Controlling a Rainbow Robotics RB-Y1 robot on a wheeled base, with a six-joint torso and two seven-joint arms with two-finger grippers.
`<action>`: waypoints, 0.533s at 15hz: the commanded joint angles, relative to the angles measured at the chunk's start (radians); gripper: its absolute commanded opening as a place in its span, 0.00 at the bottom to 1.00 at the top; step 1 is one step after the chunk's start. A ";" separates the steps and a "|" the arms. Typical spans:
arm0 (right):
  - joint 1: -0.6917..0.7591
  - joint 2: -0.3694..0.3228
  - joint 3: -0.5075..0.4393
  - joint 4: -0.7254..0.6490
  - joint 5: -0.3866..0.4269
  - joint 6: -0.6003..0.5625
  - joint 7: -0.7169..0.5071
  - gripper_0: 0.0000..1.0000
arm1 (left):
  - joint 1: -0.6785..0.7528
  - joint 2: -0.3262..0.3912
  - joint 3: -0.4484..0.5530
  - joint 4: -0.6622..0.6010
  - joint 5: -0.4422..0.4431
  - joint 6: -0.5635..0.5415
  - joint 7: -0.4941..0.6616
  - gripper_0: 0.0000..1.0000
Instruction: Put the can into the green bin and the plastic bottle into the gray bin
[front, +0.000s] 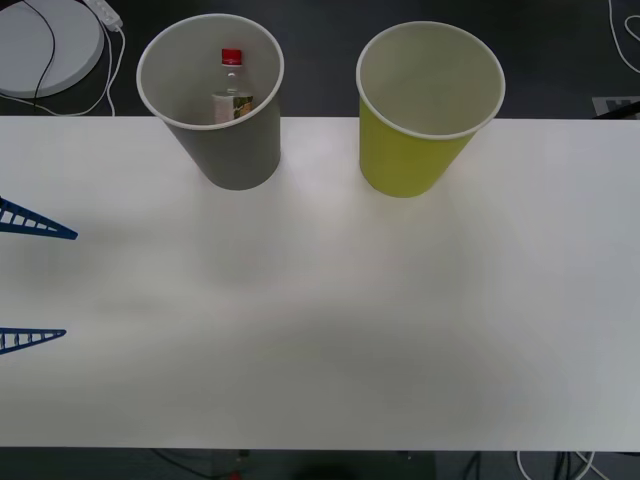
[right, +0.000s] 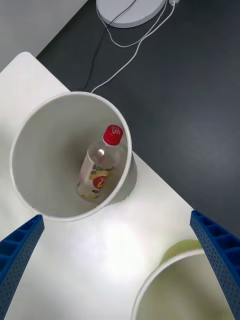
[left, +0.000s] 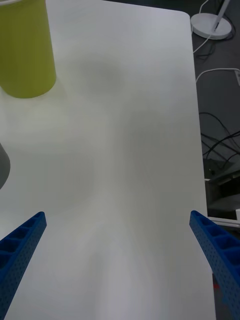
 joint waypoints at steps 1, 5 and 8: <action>0.036 -0.094 -0.018 -0.110 -0.016 0.001 0.002 1.00 | 0.000 0.000 0.000 0.000 0.000 0.000 0.000 1.00; 0.115 -0.204 -0.079 -0.243 -0.016 0.001 0.003 1.00 | 0.000 0.000 0.000 0.000 0.000 0.000 0.000 1.00; 0.188 -0.285 -0.140 -0.354 -0.016 0.001 0.020 1.00 | 0.000 0.000 0.000 0.000 0.000 0.000 0.000 1.00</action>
